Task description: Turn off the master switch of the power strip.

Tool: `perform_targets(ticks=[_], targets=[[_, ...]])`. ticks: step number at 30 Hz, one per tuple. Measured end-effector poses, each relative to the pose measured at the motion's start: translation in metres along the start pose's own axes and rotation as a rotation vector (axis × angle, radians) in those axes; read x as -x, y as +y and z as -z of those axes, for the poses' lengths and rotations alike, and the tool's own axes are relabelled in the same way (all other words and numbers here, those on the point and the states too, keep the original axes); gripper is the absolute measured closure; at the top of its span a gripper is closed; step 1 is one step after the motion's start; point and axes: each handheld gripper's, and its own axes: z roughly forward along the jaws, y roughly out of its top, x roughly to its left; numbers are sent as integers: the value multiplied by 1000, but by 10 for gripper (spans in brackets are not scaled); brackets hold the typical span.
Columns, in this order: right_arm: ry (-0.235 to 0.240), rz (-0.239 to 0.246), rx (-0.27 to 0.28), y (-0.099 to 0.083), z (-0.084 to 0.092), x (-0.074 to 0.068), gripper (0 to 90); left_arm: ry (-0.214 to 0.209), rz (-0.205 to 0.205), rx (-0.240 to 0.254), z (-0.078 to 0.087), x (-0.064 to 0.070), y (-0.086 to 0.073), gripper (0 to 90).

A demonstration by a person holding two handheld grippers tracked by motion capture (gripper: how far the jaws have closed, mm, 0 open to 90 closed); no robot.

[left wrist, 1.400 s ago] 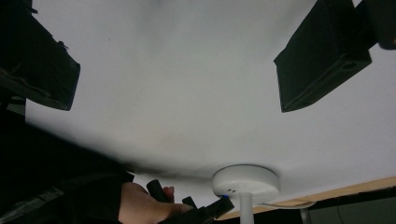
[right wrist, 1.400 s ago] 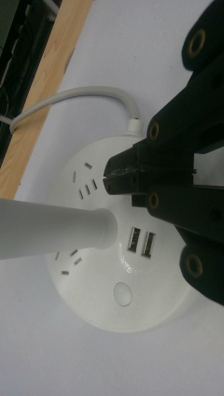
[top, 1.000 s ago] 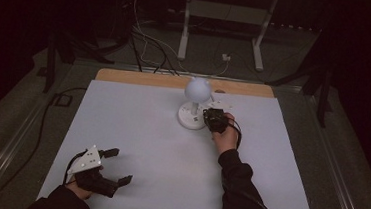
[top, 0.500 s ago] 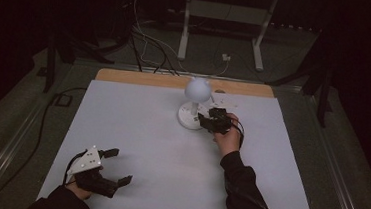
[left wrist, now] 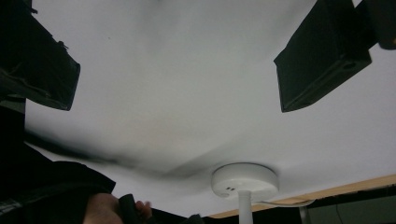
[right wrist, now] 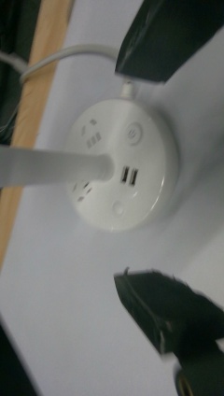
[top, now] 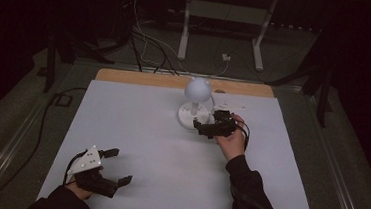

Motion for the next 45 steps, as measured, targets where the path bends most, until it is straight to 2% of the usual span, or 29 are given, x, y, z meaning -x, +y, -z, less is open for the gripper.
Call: perform_targets(ticks=[1,5,7,8,10,17,23,34,45], targets=[[-9,11,3,0,3,-1,0,0,0,0,0,0,0,3],[27,30,7,-3,14,-1,0,0,1,-1,-1,0,0,3],[20,51,21,-6,20,-2,0,-1,2,0,-1,0,0,3],[43,48,2,-8,25,-3,0,-1,3,0,-1,0,0,3],[47,51,-1,-10,28,-3,0,-1,3,-1,-1,0,0,3],[67,46,33,-22,53,-6,0,-1,3,0,-1,1,0,3],[88,66,-4,-36,69,-10,0,0,4,-1,-1,0,0,3],[79,110,-60,-68,100,-15,0,-1,1,-4,-1,1,0,3],[77,115,-94,-97,119,-20,0,0,-1,-4,-1,1,0,3]])
